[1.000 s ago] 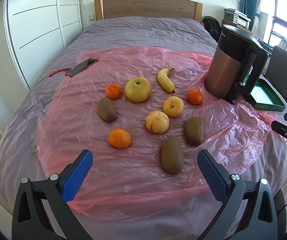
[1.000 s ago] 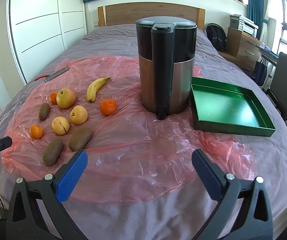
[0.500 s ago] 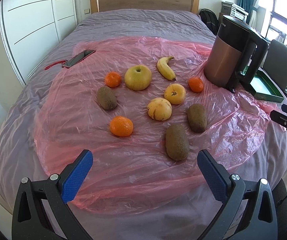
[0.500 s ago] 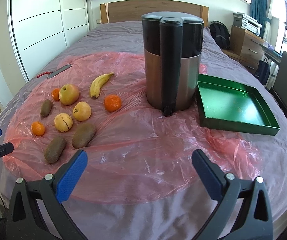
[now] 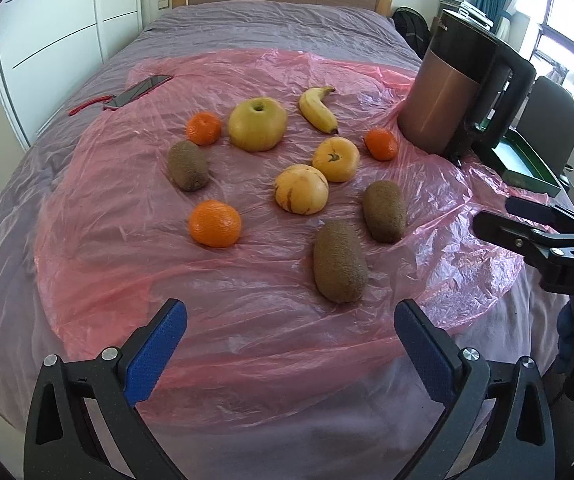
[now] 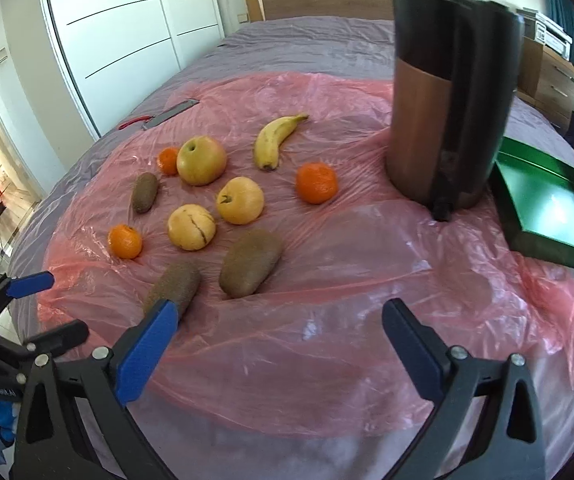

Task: Organize fruits
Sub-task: 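Grasp a kiwi with the left gripper while the right gripper grasps another kiwi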

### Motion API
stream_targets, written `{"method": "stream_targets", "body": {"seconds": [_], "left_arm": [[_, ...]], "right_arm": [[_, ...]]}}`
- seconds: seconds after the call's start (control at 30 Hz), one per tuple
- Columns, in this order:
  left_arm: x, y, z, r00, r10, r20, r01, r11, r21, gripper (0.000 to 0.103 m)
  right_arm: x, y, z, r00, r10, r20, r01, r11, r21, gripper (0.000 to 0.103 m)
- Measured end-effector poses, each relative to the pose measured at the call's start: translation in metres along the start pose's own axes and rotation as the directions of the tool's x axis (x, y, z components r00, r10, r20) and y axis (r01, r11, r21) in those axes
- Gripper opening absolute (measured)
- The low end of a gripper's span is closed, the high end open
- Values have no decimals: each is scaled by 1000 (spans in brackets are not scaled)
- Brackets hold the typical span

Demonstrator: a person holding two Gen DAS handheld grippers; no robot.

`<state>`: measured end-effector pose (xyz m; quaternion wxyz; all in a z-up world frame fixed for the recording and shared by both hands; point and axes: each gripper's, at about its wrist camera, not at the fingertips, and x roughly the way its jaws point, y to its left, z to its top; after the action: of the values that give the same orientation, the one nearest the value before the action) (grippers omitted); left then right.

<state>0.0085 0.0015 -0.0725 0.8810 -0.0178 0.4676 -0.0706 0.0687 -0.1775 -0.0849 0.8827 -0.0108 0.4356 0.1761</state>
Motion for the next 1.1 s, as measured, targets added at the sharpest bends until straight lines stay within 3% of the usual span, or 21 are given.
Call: {"method": "stream_targets", "body": {"seconds": [0.23,0.3,0.37,0.43,0.7,0.97,1.0,1.07,1.1], "left_arm": [[28,-15,9,997,-66,-33,66,998,20,81],[37,-17,12,995,-85,-43,86,996,12,73],[48,-17,15,993,-101,-61,102,995,2,66],[59,-17,17,991,-111,-78,110,994,-7,60],[90,-20,25,982,-136,-128,137,991,0,41],[100,-22,27,980,-136,-148,140,990,16,38],[101,-23,26,980,-132,-148,137,990,21,38],[103,-24,25,980,-131,-147,136,990,23,38],[103,-23,25,980,-136,-146,140,990,18,38]], "right_arm": [[46,21,19,993,68,-92,-67,998,9,101],[59,22,23,990,73,-122,-70,997,22,82],[74,22,25,985,72,-157,-67,997,37,57],[88,19,25,979,71,-192,-62,997,56,50],[116,12,26,964,80,-255,-50,991,124,47],[137,18,34,957,61,-282,-24,991,133,44],[139,17,34,957,57,-286,-18,991,136,40],[142,16,33,958,38,-284,-1,992,129,13],[143,15,33,959,40,-282,-3,991,130,13]]}}
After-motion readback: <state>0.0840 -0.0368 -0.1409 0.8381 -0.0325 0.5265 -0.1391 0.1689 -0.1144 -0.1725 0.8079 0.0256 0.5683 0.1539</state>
